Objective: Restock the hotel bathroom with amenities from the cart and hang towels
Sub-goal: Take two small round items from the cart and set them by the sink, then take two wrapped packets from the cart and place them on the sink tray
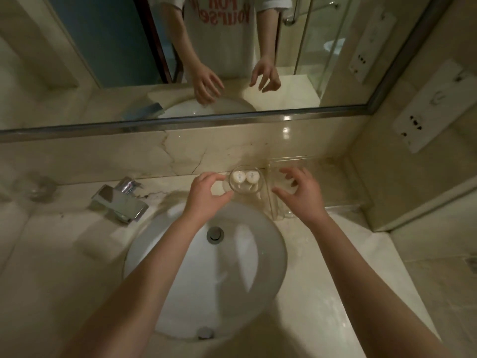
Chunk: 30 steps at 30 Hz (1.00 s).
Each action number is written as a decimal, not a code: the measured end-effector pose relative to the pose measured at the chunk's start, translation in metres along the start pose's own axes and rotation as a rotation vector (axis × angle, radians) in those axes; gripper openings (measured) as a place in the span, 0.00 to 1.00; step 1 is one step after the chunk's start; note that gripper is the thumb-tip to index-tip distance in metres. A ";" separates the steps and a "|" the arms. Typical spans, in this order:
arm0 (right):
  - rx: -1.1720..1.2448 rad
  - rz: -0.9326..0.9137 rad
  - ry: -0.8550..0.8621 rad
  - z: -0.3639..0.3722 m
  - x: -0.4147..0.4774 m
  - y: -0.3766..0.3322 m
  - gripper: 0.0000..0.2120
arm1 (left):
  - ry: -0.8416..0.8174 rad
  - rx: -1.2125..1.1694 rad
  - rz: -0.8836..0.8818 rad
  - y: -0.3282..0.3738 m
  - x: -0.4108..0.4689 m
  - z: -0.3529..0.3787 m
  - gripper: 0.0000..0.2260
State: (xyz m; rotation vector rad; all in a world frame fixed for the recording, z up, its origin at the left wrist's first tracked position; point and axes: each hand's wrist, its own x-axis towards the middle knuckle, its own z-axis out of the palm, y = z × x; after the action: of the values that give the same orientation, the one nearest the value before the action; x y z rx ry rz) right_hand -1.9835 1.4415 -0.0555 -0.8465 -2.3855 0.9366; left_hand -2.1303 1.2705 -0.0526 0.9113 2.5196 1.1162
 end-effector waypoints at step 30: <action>-0.314 0.754 0.953 -0.146 -0.615 -0.096 0.19 | -1.208 -0.196 0.965 0.187 -0.450 0.099 0.12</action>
State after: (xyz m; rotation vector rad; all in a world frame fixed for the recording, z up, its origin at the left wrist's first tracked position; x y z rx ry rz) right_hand -1.4939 1.0346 0.0065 -1.8620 -1.3720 0.2234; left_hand -1.6536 1.1419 0.0031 1.9944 0.9515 0.5768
